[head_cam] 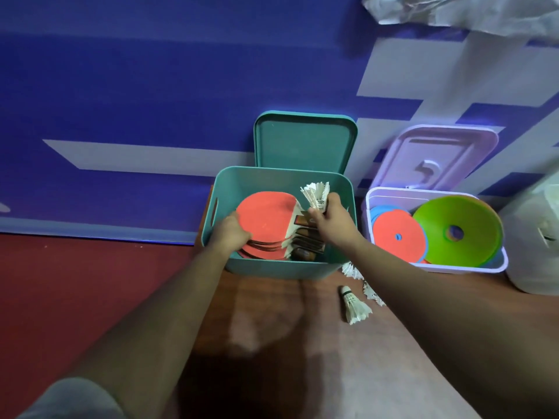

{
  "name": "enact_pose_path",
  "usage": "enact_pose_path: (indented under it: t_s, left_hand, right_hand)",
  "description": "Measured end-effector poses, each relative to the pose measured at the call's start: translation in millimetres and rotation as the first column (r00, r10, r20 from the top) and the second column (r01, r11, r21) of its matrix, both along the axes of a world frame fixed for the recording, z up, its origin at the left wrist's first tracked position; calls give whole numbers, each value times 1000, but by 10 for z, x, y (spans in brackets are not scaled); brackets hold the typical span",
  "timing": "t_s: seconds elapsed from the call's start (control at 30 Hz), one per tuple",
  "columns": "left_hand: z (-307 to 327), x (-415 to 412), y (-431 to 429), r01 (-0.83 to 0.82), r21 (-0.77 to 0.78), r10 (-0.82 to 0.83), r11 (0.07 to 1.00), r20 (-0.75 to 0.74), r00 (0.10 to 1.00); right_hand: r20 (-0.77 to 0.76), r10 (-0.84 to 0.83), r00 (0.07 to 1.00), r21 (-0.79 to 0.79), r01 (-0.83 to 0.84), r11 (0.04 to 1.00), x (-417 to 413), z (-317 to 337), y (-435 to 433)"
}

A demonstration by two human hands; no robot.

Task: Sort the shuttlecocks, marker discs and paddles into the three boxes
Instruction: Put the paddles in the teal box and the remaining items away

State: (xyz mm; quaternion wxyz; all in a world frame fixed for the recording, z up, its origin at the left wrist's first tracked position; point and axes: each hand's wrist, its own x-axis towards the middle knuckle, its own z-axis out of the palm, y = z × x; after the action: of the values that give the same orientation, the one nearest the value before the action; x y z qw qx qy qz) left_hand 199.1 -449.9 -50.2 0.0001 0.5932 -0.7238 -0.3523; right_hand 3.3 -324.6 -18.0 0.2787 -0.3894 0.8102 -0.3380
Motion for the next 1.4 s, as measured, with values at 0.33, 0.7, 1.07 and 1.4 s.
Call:
enact_pose_path:
  t_s: [0.33, 0.7, 1.07, 1.4]
  left_hand:
    - [522, -87, 849, 100, -33, -99, 994, -607, 788]
    - [-66, -512, 1906, 456, 54, -399, 888, -402, 824]
    - [-749, -1291, 2477, 447, 255, -466, 857, 17, 884]
    - [-594, -1262, 2894, 276, 170, -253, 946, -142, 957]
  right_hand:
    - [-71, 38, 997, -49, -42, 998, 296, 397, 938]
    - [-133, -39, 990, 104, 53, 993, 129, 259, 2400]
    - [-77, -70, 995, 288, 90, 953, -825, -462, 3087]
    - [-8, 224, 975, 317, -210, 925, -1487, -775, 3110]
